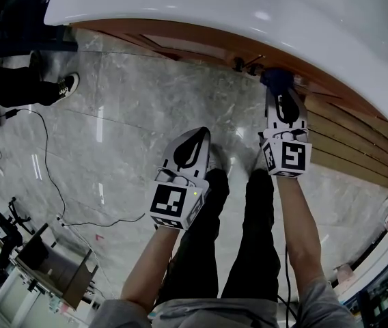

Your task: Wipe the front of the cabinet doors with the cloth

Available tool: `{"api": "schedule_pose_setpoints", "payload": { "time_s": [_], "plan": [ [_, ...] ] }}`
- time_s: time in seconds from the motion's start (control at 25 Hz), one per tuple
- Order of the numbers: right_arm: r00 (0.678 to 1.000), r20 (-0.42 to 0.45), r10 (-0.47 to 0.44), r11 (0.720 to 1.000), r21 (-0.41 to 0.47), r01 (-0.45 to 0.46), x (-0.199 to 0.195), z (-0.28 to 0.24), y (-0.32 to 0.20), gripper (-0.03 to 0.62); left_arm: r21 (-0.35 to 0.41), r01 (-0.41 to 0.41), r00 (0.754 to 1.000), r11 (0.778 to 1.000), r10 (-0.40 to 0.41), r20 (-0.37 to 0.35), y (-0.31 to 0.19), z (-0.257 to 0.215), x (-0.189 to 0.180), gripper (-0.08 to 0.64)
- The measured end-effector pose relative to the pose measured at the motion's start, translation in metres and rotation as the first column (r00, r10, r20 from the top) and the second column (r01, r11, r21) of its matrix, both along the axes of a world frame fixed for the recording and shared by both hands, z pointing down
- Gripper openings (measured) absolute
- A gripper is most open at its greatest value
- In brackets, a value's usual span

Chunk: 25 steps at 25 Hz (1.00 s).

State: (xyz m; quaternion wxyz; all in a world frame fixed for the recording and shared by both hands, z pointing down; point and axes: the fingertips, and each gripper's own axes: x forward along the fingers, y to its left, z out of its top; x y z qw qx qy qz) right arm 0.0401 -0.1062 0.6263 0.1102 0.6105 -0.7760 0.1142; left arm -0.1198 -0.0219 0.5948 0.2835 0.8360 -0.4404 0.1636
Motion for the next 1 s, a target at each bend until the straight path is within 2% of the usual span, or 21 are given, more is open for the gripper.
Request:
{"api": "schedule_pose_setpoints", "payload": {
  "time_s": [0.2, 0.4, 0.68, 1.0],
  "plan": [
    [1.0, 0.012, 0.005, 1.0, -0.006, -0.005, -0.007, 0.002, 0.002, 0.072, -0.005, 0.013, 1.0, 1.0, -0.013, -0.008, 0.003, 0.002, -0.006, 0.008],
    [0.999, 0.01, -0.052, 0.999, -0.006, 0.052, -0.032, 0.005, 0.003, 0.072, -0.011, 0.009, 1.0, 1.0, -0.009, -0.009, 0.009, 0.004, -0.007, 0.008],
    [0.996, 0.055, -0.066, 0.998, -0.004, 0.066, -0.051, -0.001, 0.012, 0.072, -0.007, 0.019, 1.0, 1.0, -0.019, 0.001, 0.014, -0.001, -0.01, 0.008],
    [0.993, 0.073, -0.095, 0.995, 0.033, 0.093, -0.048, -0.018, 0.034, 0.071, 0.0, 0.01, 1.0, 1.0, -0.01, 0.002, 0.022, -0.005, 0.006, 0.008]
  ]
}}
